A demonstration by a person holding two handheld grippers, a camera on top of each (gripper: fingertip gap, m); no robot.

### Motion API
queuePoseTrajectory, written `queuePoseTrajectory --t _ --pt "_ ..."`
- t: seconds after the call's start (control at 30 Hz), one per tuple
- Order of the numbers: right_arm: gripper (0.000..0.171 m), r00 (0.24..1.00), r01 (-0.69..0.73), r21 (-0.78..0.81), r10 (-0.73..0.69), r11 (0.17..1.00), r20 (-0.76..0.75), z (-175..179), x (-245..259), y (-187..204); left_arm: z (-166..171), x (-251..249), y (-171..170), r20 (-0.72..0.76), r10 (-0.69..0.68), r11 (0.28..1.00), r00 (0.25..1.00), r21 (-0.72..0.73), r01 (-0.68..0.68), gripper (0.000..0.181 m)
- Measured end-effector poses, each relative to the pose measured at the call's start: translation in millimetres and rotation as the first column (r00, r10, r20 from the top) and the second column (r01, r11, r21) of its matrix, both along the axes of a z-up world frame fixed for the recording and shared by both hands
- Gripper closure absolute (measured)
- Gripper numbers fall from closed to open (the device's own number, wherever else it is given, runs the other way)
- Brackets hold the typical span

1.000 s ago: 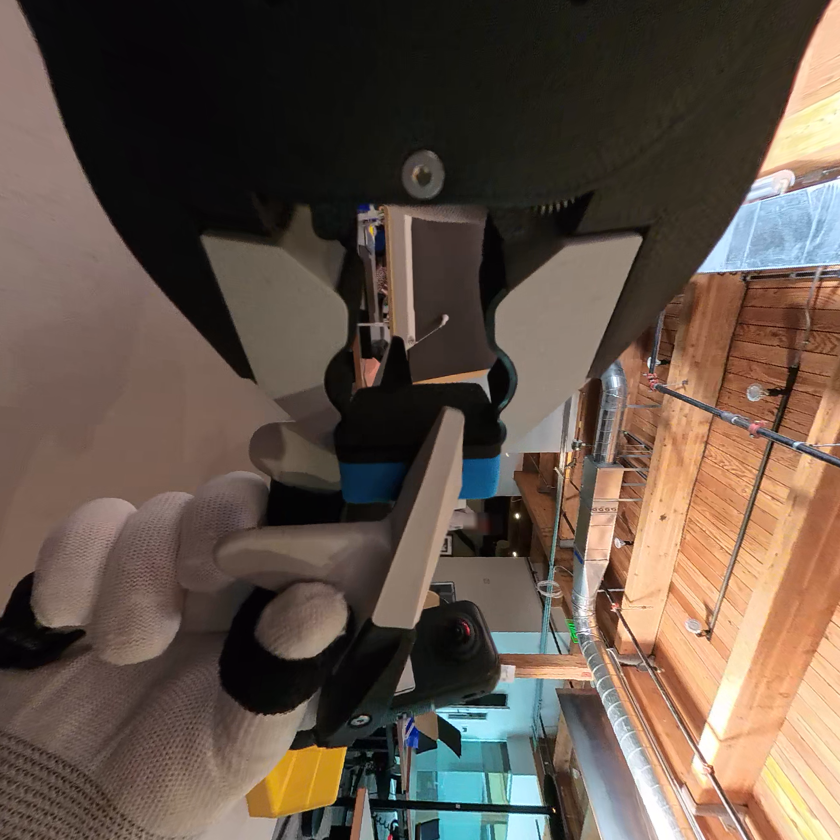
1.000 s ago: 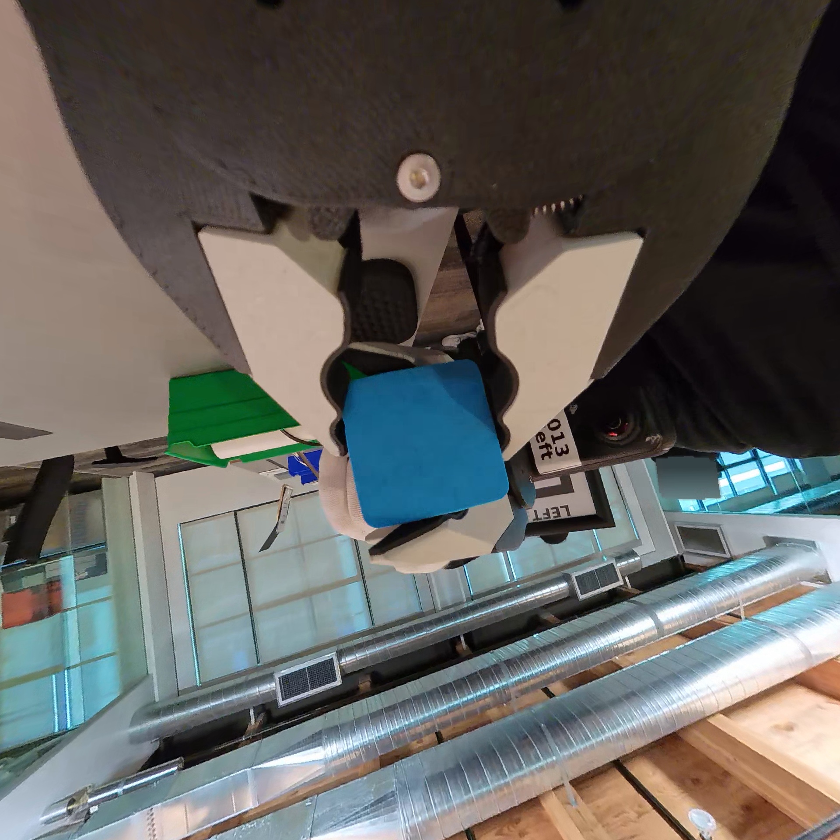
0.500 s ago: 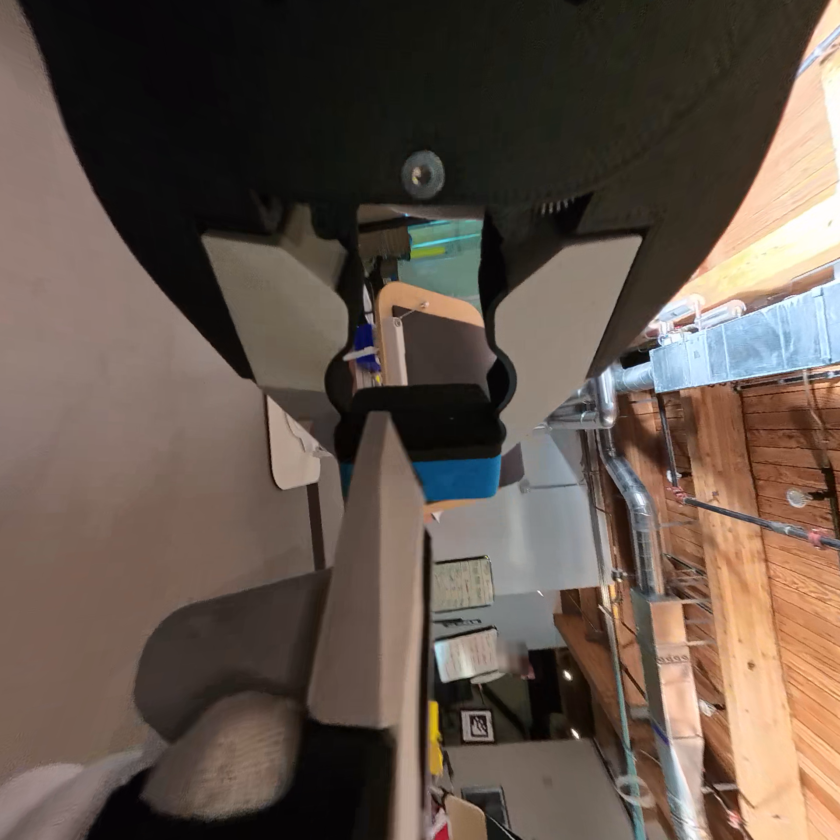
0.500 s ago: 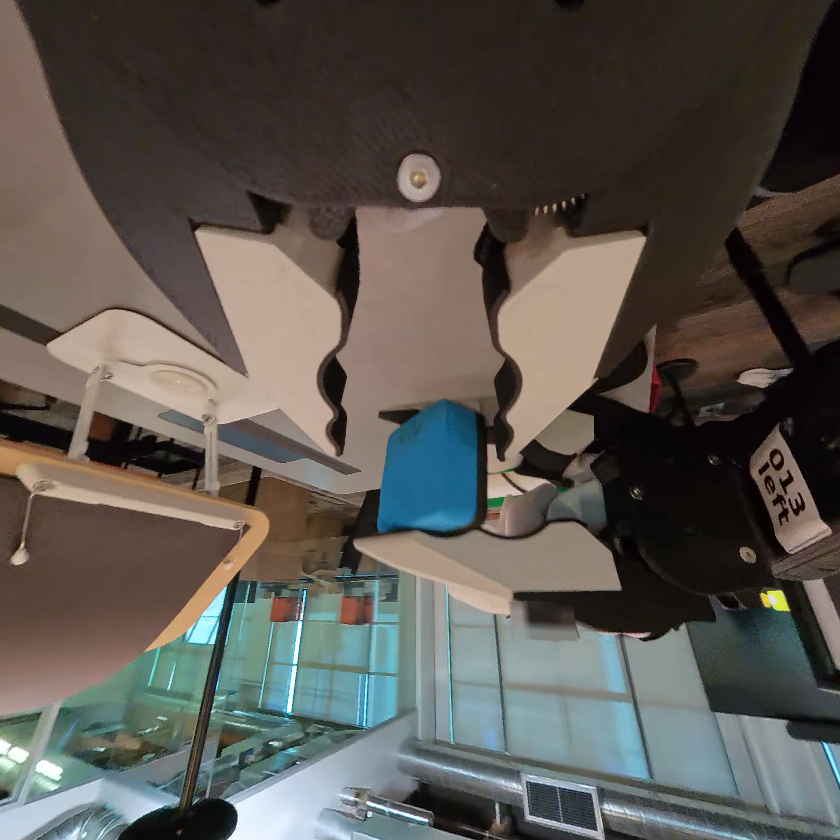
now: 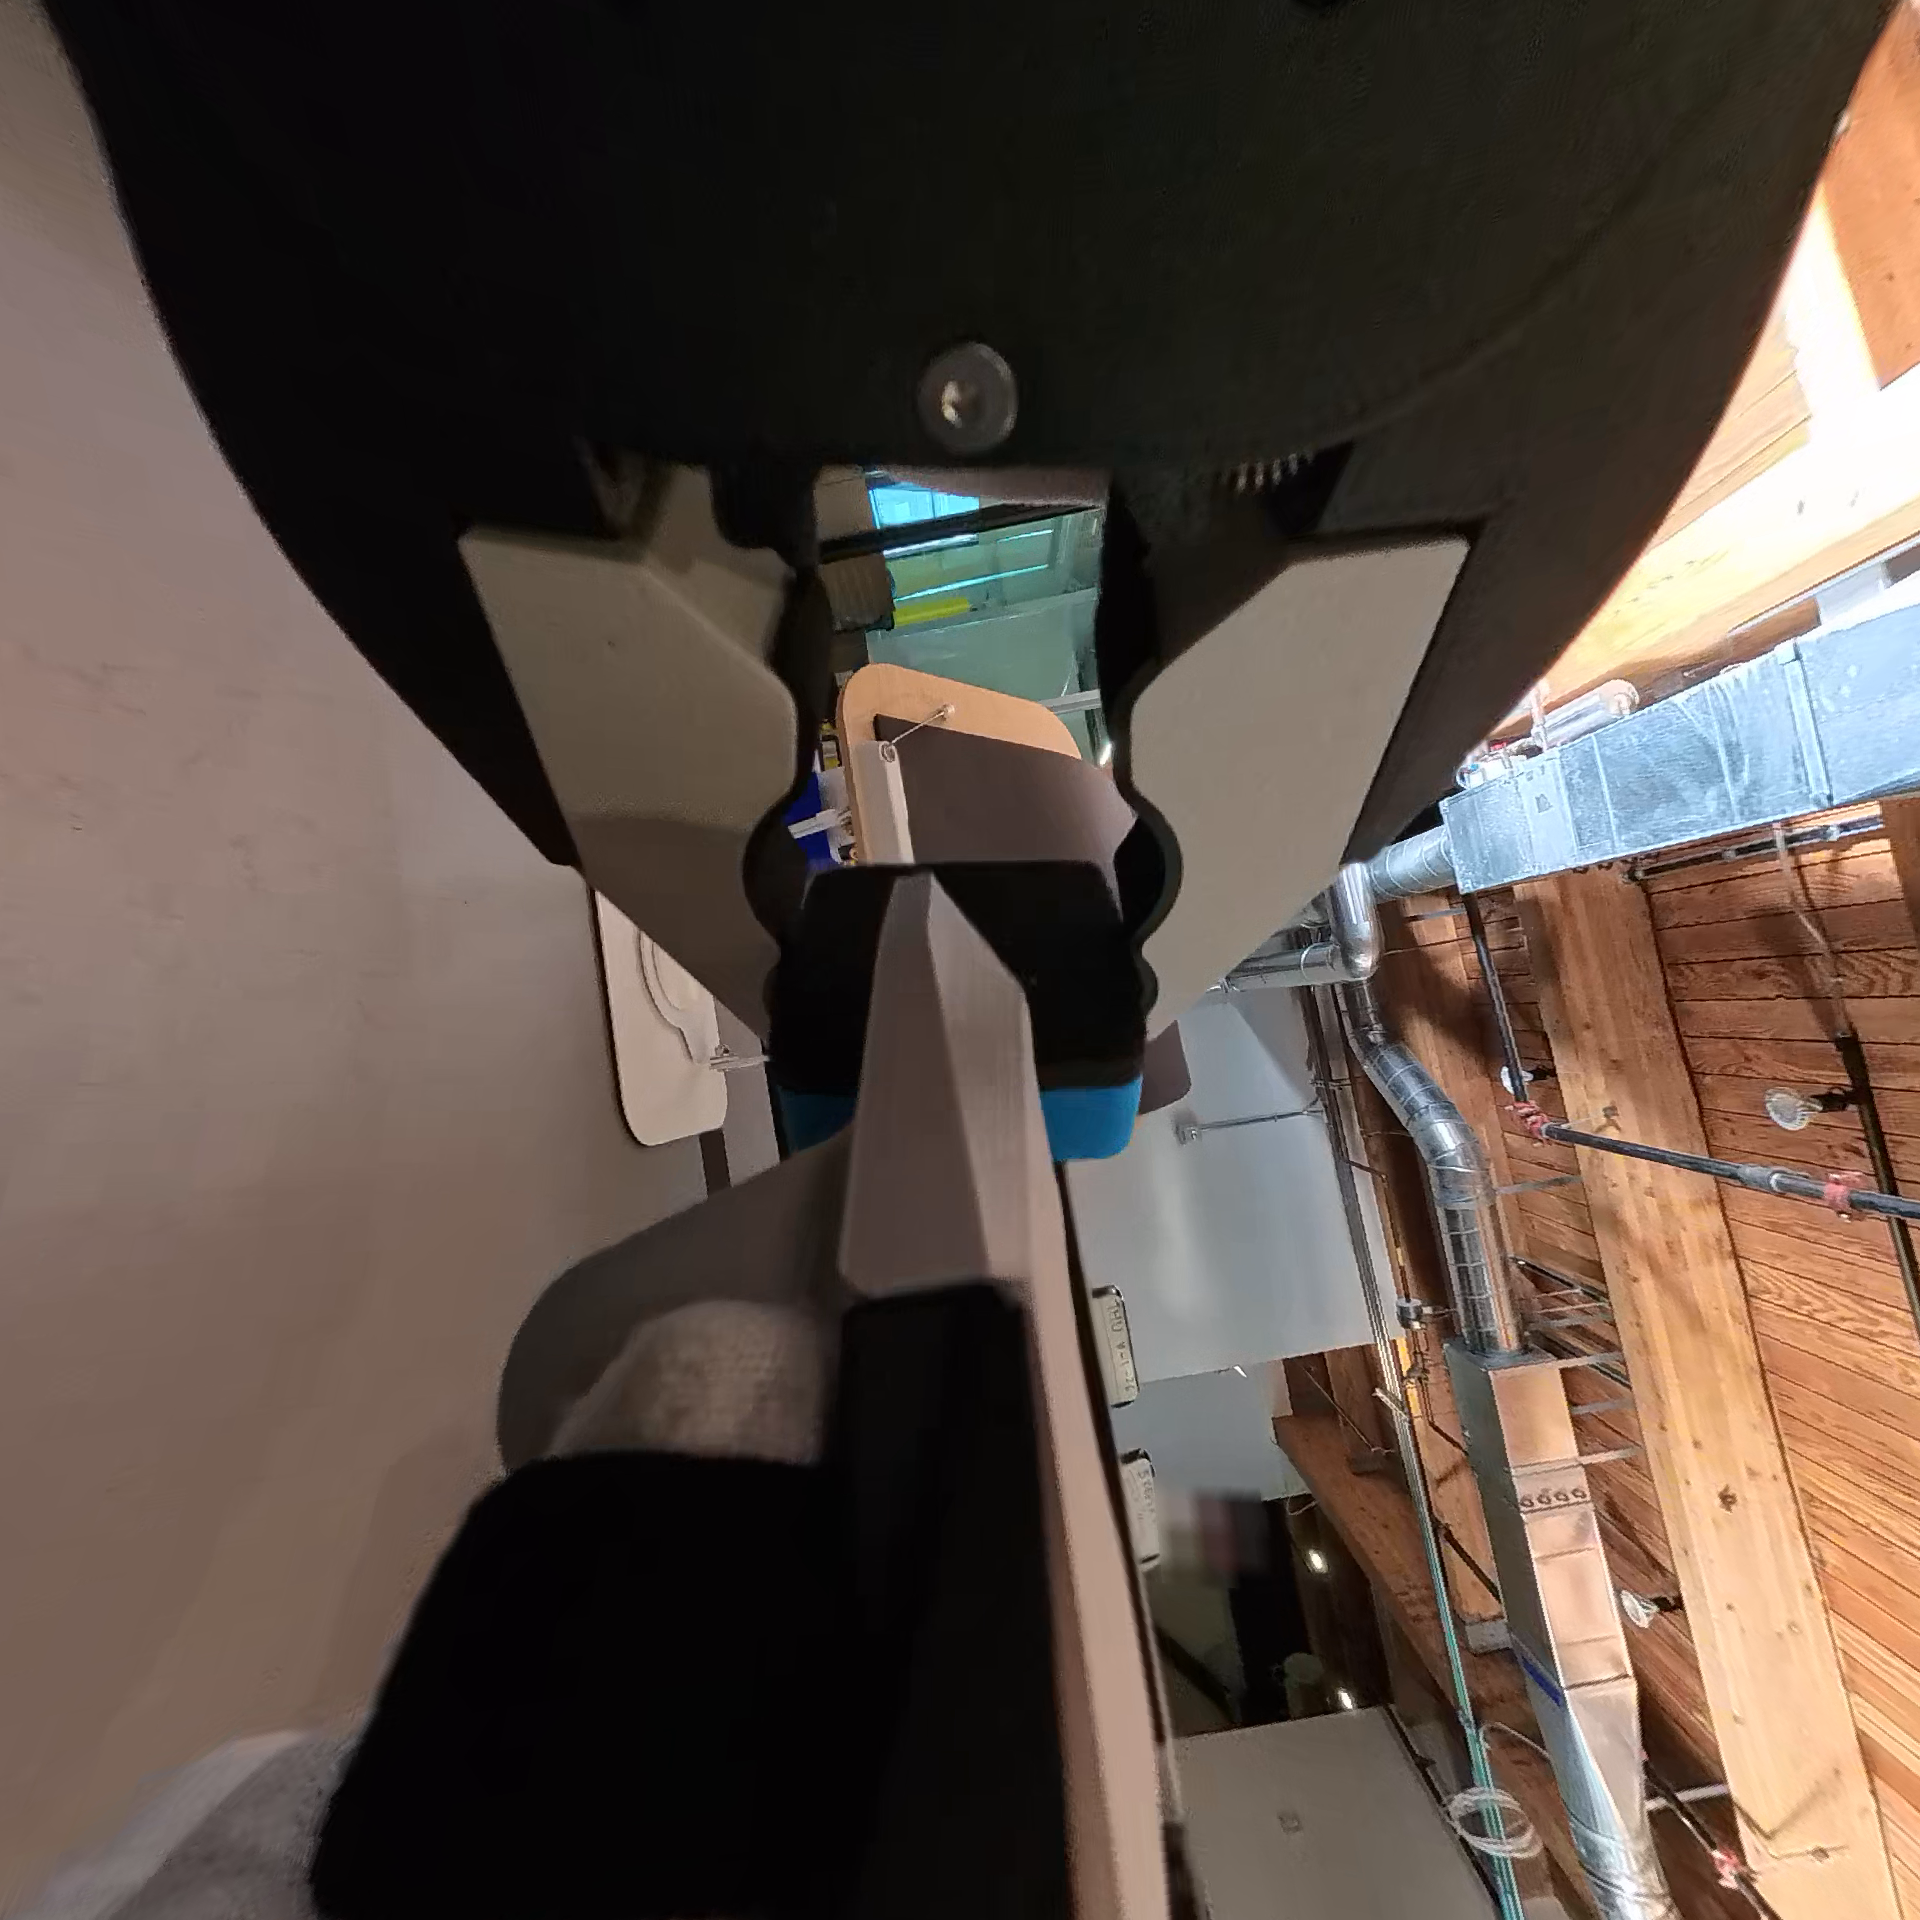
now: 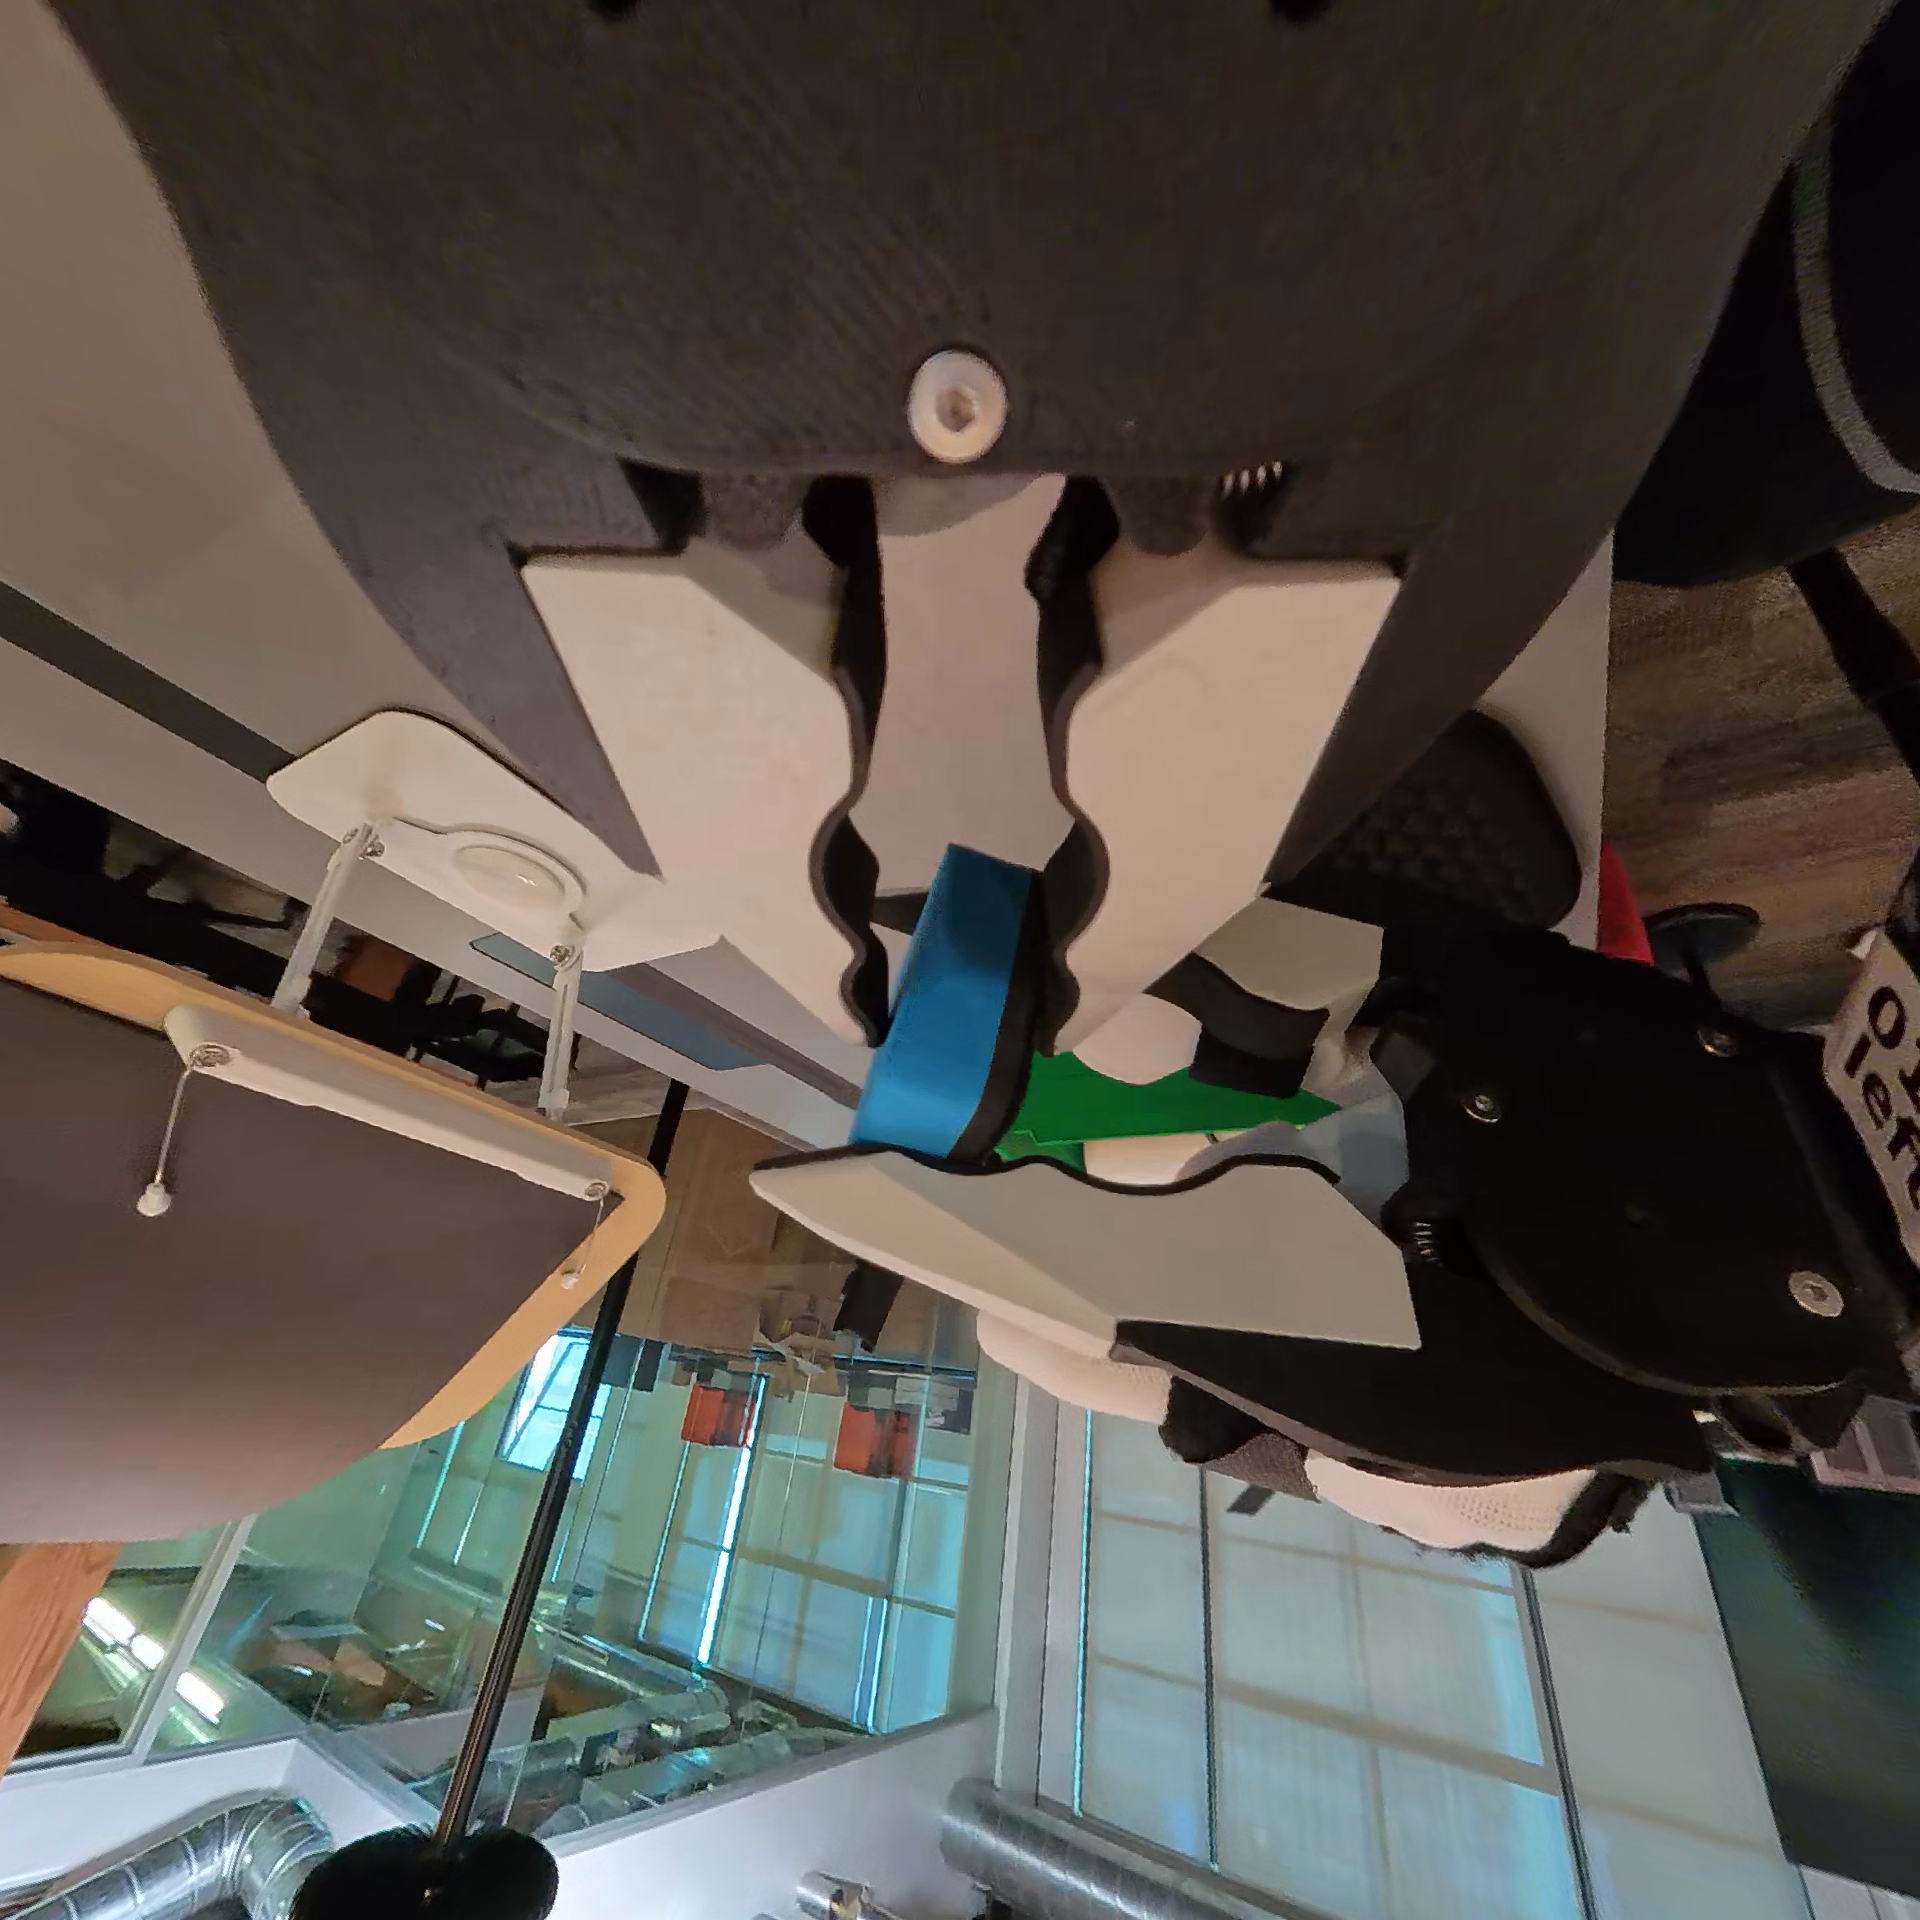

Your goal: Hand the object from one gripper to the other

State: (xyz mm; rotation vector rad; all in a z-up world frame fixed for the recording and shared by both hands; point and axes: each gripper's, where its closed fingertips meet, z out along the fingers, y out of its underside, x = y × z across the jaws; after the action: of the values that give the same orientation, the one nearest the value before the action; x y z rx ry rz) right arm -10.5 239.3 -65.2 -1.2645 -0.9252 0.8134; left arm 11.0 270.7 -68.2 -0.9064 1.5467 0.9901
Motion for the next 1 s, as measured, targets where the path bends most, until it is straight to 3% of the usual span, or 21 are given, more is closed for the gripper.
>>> queuePoseTrajectory --t 0.37,0.5,0.6,0.73,0.87,1.0 --pt "0.149 0.984 -0.125 -0.018 0.122 0.992 -0.131 18 17 -10 18 4 -19 0.084 -0.088 0.996 0.993 -0.020 0.090 0.120" --pt "0.150 0.954 -0.203 0.006 0.199 0.979 -0.226 31 31 -17 21 4 -33 0.341 -0.091 0.949 0.936 -0.257 0.186 0.117" --pt "0.149 0.913 -0.279 0.039 0.278 0.959 -0.299 40 37 -27 23 11 -50 0.582 -0.055 0.794 0.811 -0.467 0.389 0.118" --pt "0.149 0.866 -0.371 0.078 0.375 0.925 -0.331 43 37 -40 33 19 -75 0.756 -0.022 0.536 0.654 -0.543 0.646 0.137" --pt "0.149 0.846 -0.416 0.115 0.430 0.902 -0.315 41 40 -49 38 19 -86 0.796 0.080 0.348 0.600 -0.586 0.732 0.144" --pt "0.149 0.852 -0.419 0.132 0.439 0.898 -0.286 36 40 -50 31 18 -88 0.771 0.161 0.243 0.615 -0.636 0.733 0.138"
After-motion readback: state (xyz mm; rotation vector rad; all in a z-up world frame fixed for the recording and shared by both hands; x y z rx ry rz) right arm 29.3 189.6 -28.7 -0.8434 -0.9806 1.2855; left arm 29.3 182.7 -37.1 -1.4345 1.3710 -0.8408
